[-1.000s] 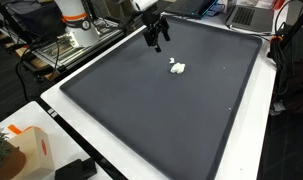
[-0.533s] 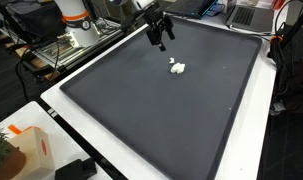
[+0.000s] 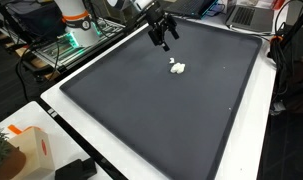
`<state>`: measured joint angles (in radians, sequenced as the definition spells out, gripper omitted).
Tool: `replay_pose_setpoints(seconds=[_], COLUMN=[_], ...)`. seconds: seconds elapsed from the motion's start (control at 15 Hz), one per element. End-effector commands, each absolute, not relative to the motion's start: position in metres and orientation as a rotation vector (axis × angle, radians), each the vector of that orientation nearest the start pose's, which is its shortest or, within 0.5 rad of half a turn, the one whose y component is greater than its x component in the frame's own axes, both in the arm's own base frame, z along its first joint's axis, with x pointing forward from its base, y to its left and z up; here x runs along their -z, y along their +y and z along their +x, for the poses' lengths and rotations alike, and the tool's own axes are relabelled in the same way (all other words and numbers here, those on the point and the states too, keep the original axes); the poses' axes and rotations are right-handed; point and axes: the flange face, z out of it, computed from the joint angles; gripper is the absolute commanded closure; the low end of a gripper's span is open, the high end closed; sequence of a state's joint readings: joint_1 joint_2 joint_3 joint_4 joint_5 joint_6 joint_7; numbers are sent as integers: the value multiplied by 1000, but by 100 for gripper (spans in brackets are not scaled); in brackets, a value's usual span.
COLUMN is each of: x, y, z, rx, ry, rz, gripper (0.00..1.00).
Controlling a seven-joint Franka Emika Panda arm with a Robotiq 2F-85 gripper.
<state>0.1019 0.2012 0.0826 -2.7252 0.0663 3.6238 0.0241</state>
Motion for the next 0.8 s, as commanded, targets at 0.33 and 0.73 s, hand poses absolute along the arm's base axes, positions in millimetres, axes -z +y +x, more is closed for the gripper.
replay_pose_setpoints(seconds=[0.33, 0.73], x=[-225, -225], y=[74, 73], z=[447, 451], rx=[1121, 1142], ry=[-75, -70], rz=[-2839, -2834], gripper=[0, 0])
